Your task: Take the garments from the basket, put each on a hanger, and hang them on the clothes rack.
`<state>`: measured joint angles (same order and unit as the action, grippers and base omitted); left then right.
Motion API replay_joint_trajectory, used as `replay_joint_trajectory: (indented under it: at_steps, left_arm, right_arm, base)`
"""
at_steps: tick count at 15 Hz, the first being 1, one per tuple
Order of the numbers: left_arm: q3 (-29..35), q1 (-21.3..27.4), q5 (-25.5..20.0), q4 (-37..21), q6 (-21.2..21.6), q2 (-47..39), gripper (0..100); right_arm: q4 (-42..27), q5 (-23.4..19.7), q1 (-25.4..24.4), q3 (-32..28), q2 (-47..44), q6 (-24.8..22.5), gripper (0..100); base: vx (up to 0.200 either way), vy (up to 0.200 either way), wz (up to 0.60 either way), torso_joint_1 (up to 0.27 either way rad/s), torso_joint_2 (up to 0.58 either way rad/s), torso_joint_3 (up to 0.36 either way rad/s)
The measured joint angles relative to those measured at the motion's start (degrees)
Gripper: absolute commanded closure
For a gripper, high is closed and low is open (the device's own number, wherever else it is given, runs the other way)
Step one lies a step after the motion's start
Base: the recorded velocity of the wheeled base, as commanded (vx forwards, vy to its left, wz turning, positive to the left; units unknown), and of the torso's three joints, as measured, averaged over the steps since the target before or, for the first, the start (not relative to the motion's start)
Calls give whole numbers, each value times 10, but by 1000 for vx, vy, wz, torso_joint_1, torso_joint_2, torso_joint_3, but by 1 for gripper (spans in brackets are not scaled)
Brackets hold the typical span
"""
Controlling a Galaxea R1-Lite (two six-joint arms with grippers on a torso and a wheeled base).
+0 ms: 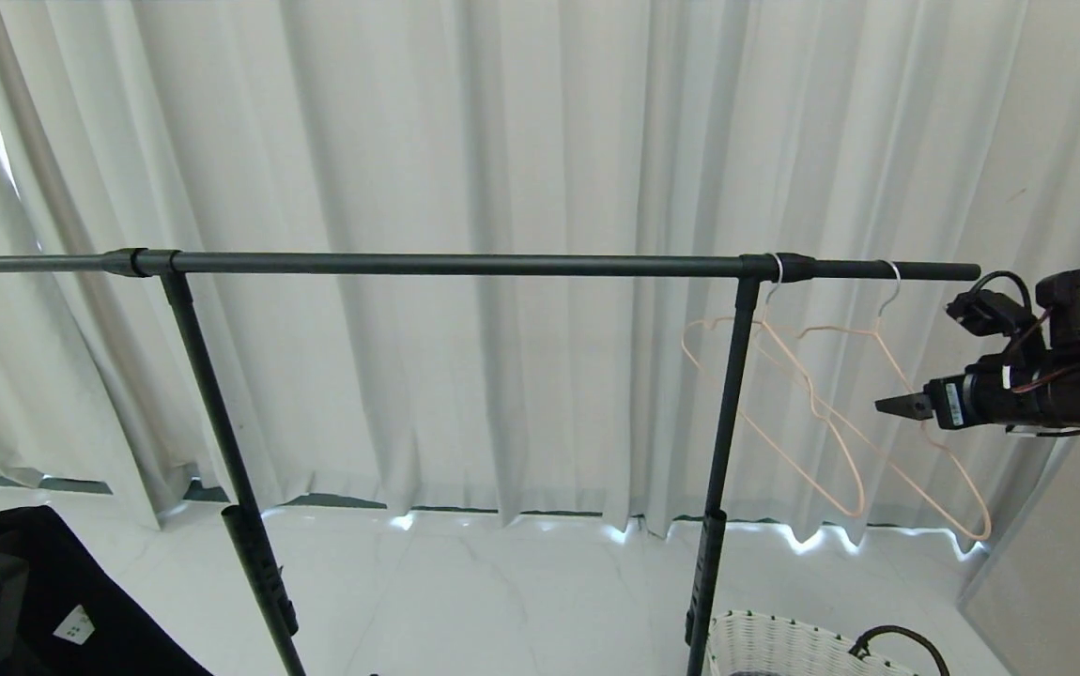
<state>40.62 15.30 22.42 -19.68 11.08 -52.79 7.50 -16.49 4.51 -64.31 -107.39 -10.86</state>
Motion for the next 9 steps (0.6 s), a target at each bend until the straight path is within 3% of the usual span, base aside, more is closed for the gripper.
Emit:
replay_joint_trajectory:
  at_steps: [6,7,9]
  left_arm:
    - [-2,0,0,0,0,11,100]
    - [-2,0,0,0,0,12,100]
    - [-2,0,0,0,1,12,100]
  right_arm:
    - [21,-40,3,-12,-64,0,0]
    - [21,-40,4,-17,-69,0,100]
    - [22,-39,4,-22,-77,-1,100]
  base:
    - [0,0,0,0,0,0]
    - [0,0,0,0,0,0]
    - [0,0,0,0,0,0]
